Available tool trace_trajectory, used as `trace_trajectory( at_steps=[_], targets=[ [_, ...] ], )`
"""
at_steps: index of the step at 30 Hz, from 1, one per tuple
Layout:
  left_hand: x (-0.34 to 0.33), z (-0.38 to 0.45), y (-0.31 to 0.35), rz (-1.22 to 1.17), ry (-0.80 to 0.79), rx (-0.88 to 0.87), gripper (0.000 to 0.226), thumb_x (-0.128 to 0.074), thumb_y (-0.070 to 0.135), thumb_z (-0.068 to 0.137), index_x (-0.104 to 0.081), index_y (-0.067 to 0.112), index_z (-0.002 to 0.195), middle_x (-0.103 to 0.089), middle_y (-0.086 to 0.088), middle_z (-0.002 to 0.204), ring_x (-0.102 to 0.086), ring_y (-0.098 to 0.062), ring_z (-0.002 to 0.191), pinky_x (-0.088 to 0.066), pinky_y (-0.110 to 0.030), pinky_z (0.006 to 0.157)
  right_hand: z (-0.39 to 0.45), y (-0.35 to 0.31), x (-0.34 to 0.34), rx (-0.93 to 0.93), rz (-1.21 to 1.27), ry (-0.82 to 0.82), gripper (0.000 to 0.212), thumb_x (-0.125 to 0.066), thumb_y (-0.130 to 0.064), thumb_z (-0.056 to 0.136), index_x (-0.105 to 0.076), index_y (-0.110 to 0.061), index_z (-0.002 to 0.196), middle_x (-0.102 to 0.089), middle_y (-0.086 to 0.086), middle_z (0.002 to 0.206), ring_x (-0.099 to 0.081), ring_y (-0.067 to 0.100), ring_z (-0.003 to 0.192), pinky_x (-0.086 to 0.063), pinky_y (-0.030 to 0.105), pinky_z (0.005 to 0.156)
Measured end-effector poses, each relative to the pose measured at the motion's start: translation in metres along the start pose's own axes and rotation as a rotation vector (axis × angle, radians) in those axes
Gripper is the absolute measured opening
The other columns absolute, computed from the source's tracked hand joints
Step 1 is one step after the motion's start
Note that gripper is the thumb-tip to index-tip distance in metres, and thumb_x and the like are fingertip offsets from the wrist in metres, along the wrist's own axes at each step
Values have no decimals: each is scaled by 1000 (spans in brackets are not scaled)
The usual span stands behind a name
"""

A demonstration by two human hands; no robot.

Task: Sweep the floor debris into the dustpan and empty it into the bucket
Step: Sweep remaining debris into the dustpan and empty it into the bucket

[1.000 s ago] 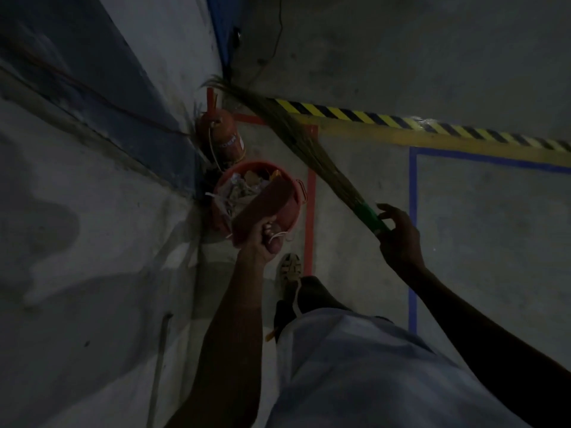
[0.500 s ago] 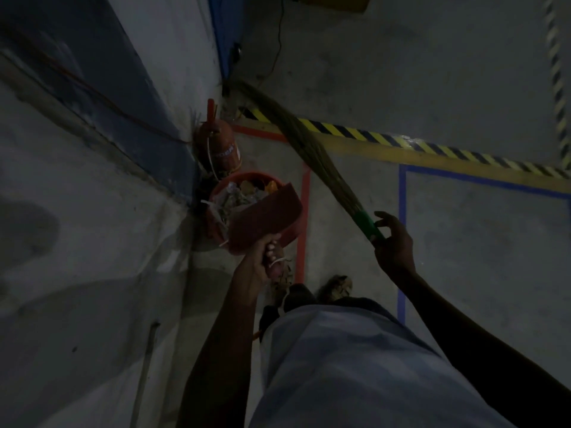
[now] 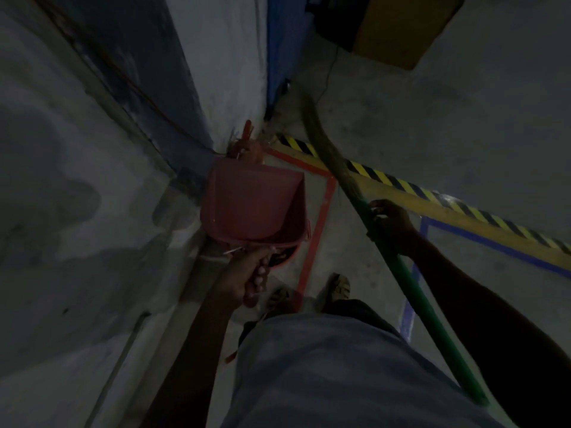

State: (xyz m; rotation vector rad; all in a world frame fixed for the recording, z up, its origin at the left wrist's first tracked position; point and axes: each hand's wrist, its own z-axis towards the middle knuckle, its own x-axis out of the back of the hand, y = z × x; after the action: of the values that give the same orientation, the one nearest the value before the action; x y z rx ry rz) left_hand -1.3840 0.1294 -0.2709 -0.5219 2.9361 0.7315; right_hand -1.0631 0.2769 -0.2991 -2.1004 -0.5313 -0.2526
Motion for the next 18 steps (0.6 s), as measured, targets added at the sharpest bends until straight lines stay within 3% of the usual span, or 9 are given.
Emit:
trace_trajectory(
  at_steps=[4, 8, 11, 15, 16, 18],
  targets=[
    [-35, -14, 8, -3, 52, -17, 42, -70, 38, 88, -48, 23, 54, -37, 2, 51, -31, -11, 36, -17, -23, 54, 41, -24, 33, 29, 70, -63, 29, -45, 11, 96, -64, -9, 106, -60, 24, 105, -68, 36, 63, -57, 40, 52],
    [-92, -25, 25, -50, 82, -60, 40, -66, 31, 93, -49, 20, 59, -41, 2, 49, -35, -9, 34, -26, -15, 40, 72, -29, 66, -61, 341, -94, 25, -53, -3, 98, -63, -7, 120, -62, 24, 106, -67, 37, 73, -55, 40, 58],
    [-140, -29, 32, -118, 122, -142, 37, -68, 26, 93, -50, 17, 62, -43, 0, 49, -36, -11, 35, -28, -16, 38, 94, -24, 94, -100, 473, -174, 29, -57, -7, 98, -60, -5, 127, -59, 26, 113, -67, 38, 81, -57, 39, 62],
    [-196, -31, 35, -206, 162, -202, 33, -70, 26, 92, -53, 17, 65, -45, -3, 55, -38, -14, 40, -30, -18, 44, 124, -20, 130, -190, 475, -216, 16, -56, -3, 97, -71, -7, 92, -53, 26, 121, -57, 40, 96, -59, 46, 75],
    [-208, -31, 34, -223, 150, -207, 35, -69, 26, 93, -51, 17, 64, -43, -2, 52, -36, -13, 38, -29, -16, 42, 129, -21, 140, -182, 424, -252, 17, -55, -3, 98, -71, -7, 93, -52, 25, 124, -55, 39, 100, -60, 45, 77],
    [-229, -35, 32, -252, 138, -210, 38, -66, 25, 95, -47, 16, 63, -37, 1, 46, -30, -10, 32, -24, -13, 38, 134, -21, 158, -82, 229, -317, 23, -53, -7, 101, -61, -9, 122, -54, 18, 128, -59, 25, 101, -60, 30, 74]
  ],
)
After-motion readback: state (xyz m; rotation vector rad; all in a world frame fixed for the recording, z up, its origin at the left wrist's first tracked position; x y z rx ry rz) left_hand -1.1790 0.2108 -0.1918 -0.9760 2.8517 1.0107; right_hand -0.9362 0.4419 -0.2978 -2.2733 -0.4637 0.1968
